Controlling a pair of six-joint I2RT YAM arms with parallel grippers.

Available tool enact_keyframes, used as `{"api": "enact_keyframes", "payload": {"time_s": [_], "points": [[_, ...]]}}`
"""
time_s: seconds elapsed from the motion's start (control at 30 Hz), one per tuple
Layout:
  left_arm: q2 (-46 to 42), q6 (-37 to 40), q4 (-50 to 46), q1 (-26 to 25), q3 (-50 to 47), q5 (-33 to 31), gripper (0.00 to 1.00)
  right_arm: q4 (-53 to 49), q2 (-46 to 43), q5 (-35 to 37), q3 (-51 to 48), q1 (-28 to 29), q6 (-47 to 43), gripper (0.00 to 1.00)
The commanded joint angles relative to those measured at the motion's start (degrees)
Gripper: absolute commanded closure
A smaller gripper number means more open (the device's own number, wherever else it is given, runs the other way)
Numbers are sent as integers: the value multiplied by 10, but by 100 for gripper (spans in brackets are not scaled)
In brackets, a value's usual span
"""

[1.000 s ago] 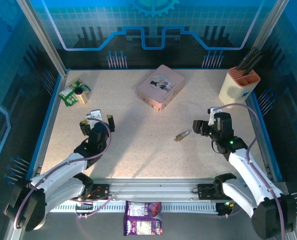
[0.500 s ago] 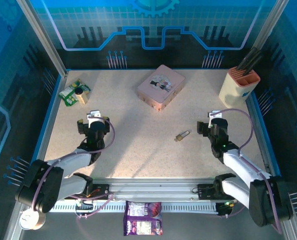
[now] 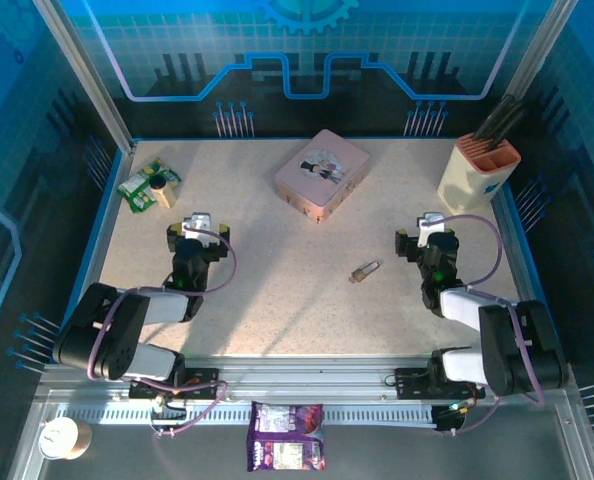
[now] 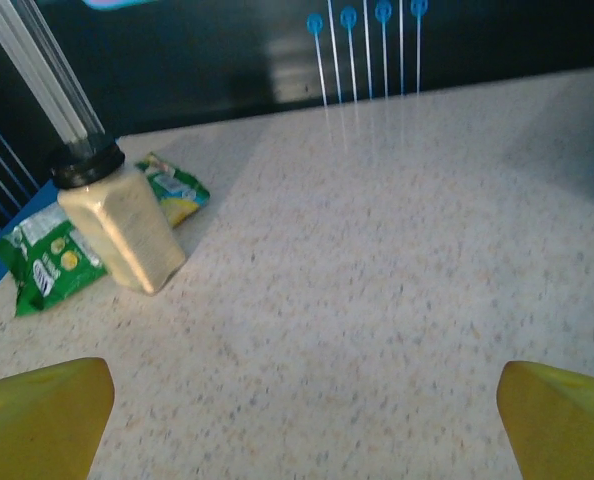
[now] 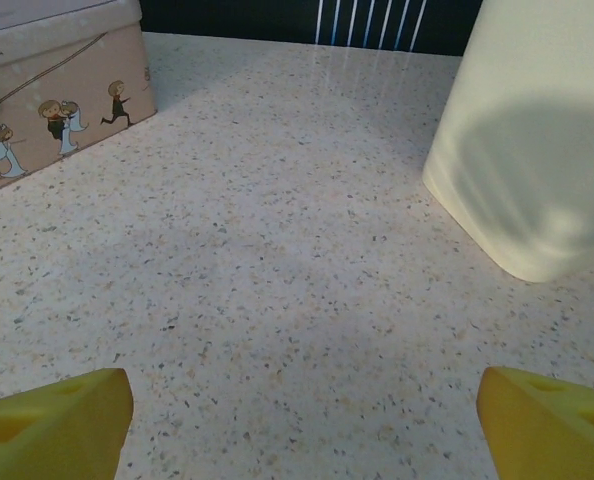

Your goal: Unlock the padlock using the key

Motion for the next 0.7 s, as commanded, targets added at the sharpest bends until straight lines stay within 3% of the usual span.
{"api": "enact_keyframes", "payload": {"time_s": [0.0,0.13,0.23,0.33,0.5,0.6,0.67], "points": [[69,-18,150,16,-25,51,1,95,41,-80,15,-25,11,10],[110,-42,198,41,-30,64,1,220,133,-96,-2,-30,15,5],[86,-58,60,43,26,45,1,166,126,-97,20,-22,4,0],[79,-84,-5,67,52,68,1,150,127,-79,29,-16,2,0],[76,-90,-11,74,52,79,1,139,127,-59,35,-6,-1,0],[77,-90,-11,74,52,79,1,163,128,8,23,7,4,0],[77,-90,-11,74,52,79,1,174,127,7,17,9,2,0]]}}
